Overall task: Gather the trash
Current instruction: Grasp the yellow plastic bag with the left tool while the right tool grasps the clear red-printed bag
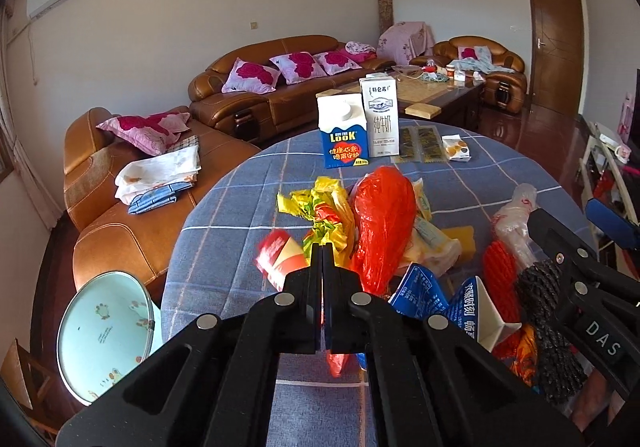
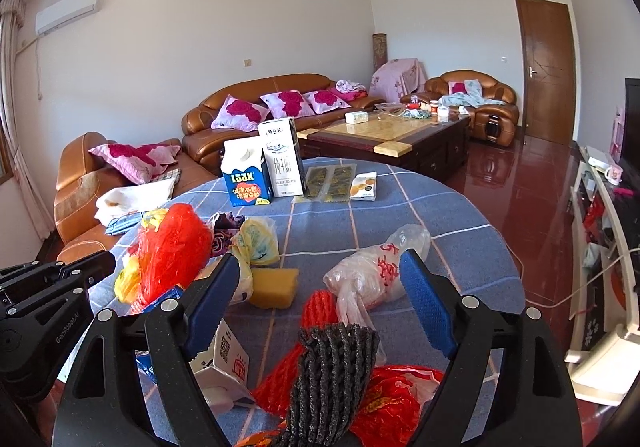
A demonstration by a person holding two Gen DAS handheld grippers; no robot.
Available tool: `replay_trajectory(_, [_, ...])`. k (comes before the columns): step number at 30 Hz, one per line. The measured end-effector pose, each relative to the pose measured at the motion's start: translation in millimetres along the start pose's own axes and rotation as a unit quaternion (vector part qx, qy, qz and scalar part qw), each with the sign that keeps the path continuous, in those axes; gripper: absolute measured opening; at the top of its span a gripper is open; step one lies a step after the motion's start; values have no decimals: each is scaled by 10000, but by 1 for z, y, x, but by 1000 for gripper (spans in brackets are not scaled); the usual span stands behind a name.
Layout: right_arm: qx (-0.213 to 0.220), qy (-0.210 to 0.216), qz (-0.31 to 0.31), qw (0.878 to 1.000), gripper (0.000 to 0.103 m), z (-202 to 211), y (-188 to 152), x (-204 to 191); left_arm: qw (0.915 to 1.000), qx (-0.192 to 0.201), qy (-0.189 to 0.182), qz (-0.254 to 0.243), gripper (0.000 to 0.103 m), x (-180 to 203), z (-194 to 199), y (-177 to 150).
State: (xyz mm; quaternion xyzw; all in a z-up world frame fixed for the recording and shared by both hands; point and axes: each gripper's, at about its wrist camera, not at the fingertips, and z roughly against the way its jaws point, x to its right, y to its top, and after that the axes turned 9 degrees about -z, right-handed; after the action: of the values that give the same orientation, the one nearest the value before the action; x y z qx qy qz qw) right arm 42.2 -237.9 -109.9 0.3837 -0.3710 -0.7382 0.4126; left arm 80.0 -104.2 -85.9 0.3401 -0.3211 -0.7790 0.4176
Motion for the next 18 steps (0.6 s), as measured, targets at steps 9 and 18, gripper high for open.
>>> replay_trajectory(9, [119,-444,-162,9988,82,0,16,27,9992,194,330,100,0,-26,20,-2])
replay_trajectory(18, [-391,-688,-443,9959,70,-35,22,78,9962,-156,783,360,58,-50,-8,-22])
